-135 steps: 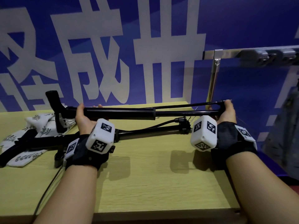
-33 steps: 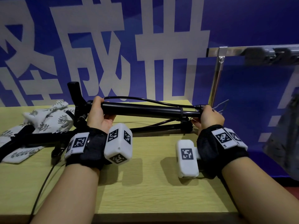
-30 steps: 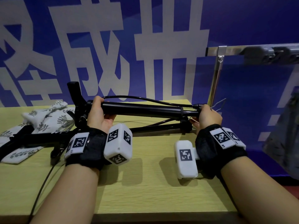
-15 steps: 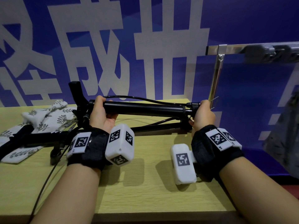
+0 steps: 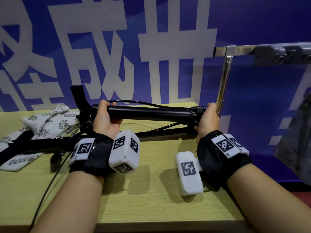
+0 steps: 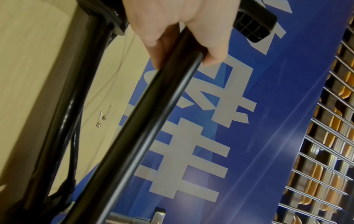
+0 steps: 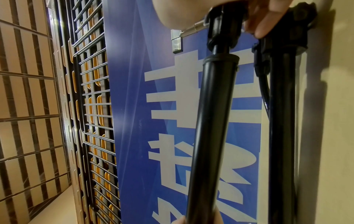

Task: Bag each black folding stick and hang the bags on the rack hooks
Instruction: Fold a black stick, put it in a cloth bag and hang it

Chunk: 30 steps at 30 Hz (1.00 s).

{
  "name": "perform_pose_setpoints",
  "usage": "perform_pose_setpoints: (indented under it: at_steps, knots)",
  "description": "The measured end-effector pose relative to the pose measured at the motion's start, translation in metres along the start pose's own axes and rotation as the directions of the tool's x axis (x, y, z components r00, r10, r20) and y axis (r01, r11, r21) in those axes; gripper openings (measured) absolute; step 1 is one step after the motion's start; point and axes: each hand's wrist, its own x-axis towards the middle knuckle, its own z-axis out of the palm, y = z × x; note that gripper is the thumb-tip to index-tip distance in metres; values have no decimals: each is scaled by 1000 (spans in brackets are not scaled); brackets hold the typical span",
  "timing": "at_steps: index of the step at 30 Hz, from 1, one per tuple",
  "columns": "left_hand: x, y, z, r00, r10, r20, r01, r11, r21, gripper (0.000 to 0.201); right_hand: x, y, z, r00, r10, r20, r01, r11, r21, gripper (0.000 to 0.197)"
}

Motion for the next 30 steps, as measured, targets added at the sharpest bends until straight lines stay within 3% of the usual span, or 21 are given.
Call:
perform_pose_setpoints:
  at_steps: [9, 14, 15, 17, 19, 24, 30]
  knots:
    - [1, -9, 2, 998, -14, 56, 15, 1000, -18, 16, -3, 4, 5, 998, -57, 33, 59, 997, -48, 36]
    - [-7, -12, 10, 994, 11, 111, 4, 991, -136, 19, 4, -4, 0, 993, -80, 86, 58, 972, 226, 51]
    - [-7, -13, 12, 992, 21, 124, 1, 985, -171, 19, 4, -7, -1, 991, -77, 109, 39, 948, 316, 49]
    - [-8, -13, 15, 986, 39, 159, -4, 977, -213, 16, 4, -12, -3, 981, -44, 187, -59, 859, 509, 24]
    - [-11, -15, 17, 980, 28, 198, 17, 975, -221, 10, 0, -12, -1, 958, -29, 287, -154, 789, 594, 7]
    - [-18, -20, 17, 960, -16, 281, 66, 984, -168, 4, -5, -6, -1, 935, 4, 354, -198, 834, 514, 12]
    - [-21, -17, 16, 941, -30, 338, 56, 996, -68, 8, 0, -8, -3, 933, -75, 353, -139, 828, 543, 5]
